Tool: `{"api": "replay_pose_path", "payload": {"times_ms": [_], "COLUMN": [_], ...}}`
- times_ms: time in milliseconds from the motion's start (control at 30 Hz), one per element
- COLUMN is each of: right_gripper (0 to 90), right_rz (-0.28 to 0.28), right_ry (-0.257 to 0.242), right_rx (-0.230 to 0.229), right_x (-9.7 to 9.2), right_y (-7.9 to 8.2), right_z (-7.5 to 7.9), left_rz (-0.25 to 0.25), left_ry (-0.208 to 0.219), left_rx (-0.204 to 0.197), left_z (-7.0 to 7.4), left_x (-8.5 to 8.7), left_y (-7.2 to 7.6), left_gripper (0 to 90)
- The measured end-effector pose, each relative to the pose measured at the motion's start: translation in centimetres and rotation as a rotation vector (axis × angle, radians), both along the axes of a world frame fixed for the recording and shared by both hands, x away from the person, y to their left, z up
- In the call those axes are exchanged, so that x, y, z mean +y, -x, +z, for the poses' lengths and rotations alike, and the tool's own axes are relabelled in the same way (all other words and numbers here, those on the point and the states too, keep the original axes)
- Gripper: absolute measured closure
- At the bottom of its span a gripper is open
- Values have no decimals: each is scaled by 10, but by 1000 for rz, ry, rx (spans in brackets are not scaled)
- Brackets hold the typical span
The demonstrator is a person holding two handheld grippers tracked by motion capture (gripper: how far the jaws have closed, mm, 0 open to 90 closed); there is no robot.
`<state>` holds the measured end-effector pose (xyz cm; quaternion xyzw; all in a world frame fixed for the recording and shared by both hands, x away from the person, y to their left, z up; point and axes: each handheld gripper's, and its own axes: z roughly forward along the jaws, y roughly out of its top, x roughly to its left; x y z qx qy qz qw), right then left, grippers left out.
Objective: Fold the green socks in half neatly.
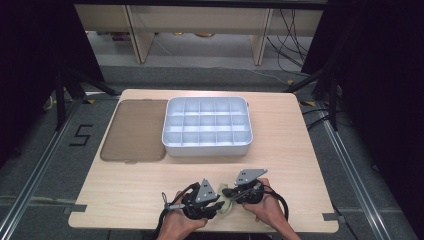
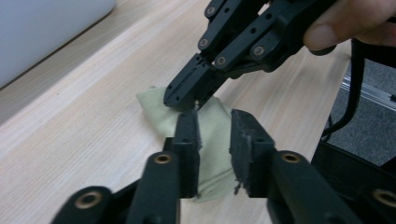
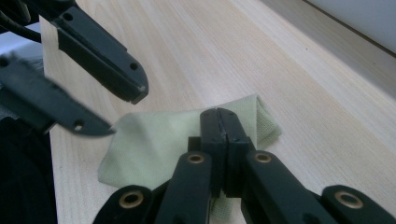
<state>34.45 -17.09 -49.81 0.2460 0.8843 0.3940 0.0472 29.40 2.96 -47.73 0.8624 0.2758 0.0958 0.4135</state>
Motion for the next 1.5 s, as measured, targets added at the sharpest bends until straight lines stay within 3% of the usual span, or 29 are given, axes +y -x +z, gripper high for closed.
{"api": "replay_pose_path", "payload": {"times_ms": [200,333,400,500,600,667,733,767,867,967,1067,1100,1133,1233,1333,1367,1400,1500], "right_gripper": [900,900,900,894,869,854,827,817,706,657,585,568,552,536,518,516,517,523], "right_rz": [4,4,0,-21,-60,-56,-77,-73,-82,-79,-84,-83,-77,-101,-110,-112,-111,-104], "right_ry": [-5,-4,-4,-10,-20,-35,-48,-50,-71,-76,-36,-30,-23,-28,-40,-42,-44,-34], "right_rx": [5,8,8,7,-4,-13,-24,-32,-14,13,52,52,83,156,207,215,223,219], "right_x": [0,0,0,-3,-10,-14,-15,-15,-12,-8,-3,-2,-1,-1,-3,-4,-3,0], "right_y": [0,0,-1,-2,-6,-9,-9,-10,-11,-13,-14,-15,-16,-17,-20,-21,-21,-20], "right_z": [0,0,1,3,7,11,15,16,17,16,10,8,6,-1,-6,-7,-8,-9], "left_rz": [-25,-24,-22,-25,-35,-36,-20,-26,-29,-32,-21,-32,-35,-19,-31,-22,-27,-27], "left_ry": [-111,-92,-113,-98,-117,-120,-115,-135,-138,-136,-127,-146,-156,-128,-143,-133,-155,-139], "left_rx": [4,5,-6,-4,-18,-23,-9,-17,-24,-31,-23,-40,-52,-30,-48,-37,-47,-44], "left_z": [-16,-20,-21,-22,-21,-21,-21,-21,-20,-20,-21,-21,-20,-22,-21,-22,-21,-21], "left_x": [-12,-13,-13,-13,-13,-14,-15,-14,-14,-15,-16,-16,-15,-16,-16,-17,-16,-16], "left_y": [2,2,3,3,3,3,4,3,4,5,6,5,6,7,7,8,7,8], "left_gripper": [803,815,816,817,816,816,816,816,816,816,816,815,815,814,814,813,813,813]}}
